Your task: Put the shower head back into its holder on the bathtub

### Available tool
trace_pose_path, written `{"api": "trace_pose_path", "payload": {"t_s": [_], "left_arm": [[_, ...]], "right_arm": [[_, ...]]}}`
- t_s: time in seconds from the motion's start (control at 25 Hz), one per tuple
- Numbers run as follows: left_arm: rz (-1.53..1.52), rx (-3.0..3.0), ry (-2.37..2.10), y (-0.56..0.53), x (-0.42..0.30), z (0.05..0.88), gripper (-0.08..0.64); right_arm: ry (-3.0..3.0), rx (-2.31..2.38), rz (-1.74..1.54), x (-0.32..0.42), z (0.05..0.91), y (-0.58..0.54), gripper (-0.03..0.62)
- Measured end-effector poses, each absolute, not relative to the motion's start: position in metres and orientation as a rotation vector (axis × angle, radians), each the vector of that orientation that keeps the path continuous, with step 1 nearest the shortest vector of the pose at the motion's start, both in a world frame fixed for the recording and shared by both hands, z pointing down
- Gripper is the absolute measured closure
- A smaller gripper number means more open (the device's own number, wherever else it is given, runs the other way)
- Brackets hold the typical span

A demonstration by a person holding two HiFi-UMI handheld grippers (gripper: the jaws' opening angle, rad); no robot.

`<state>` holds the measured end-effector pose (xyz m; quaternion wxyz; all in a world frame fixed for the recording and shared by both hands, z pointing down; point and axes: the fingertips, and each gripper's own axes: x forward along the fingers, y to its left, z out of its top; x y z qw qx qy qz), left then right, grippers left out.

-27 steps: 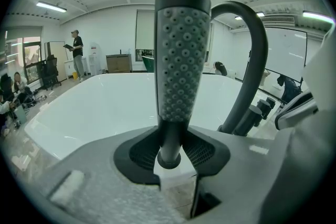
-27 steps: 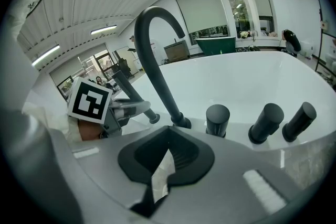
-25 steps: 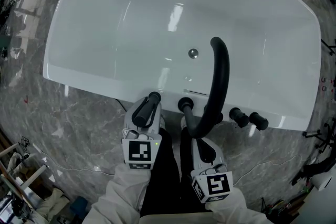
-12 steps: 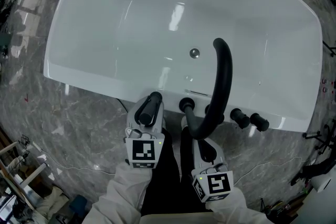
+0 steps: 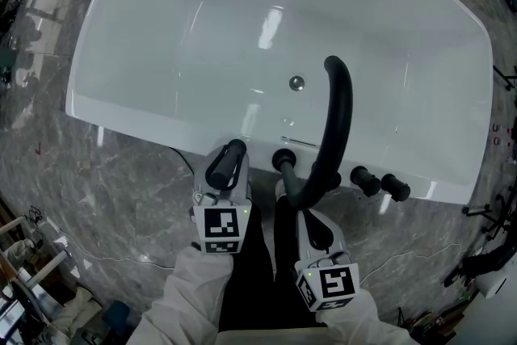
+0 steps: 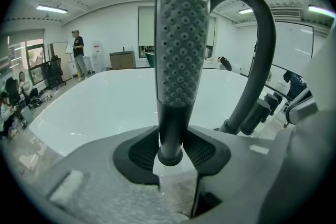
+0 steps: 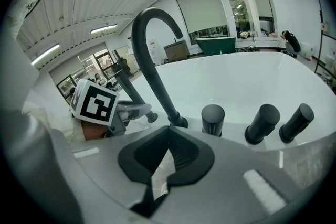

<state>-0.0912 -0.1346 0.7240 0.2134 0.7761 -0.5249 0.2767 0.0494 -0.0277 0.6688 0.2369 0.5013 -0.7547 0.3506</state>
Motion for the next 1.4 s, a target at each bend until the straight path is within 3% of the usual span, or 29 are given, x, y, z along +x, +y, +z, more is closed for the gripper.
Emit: {"api": "trace_pose_path", "payload": {"t_s": [0.88,1.04,1.4], "left_arm": [[0.838,2.116,-1.423,-0.097,-0.091,0.715,0.405],[0.829,2.109,-1.474,-0.09,-0.094,0.695,0.481],[0.776,2.071,-1.596,-0.077,-0.097,0.615,0.554]], "right_arm": [[-2.126,1.36,0.948,0.051,0.648,-0.023,0.586],[-2.173,1.347,0.921,0.051,0.632,-0.031,0.587],[-2.311,1.27,0.829,0.051,0.562,-0.049,0.586]]}}
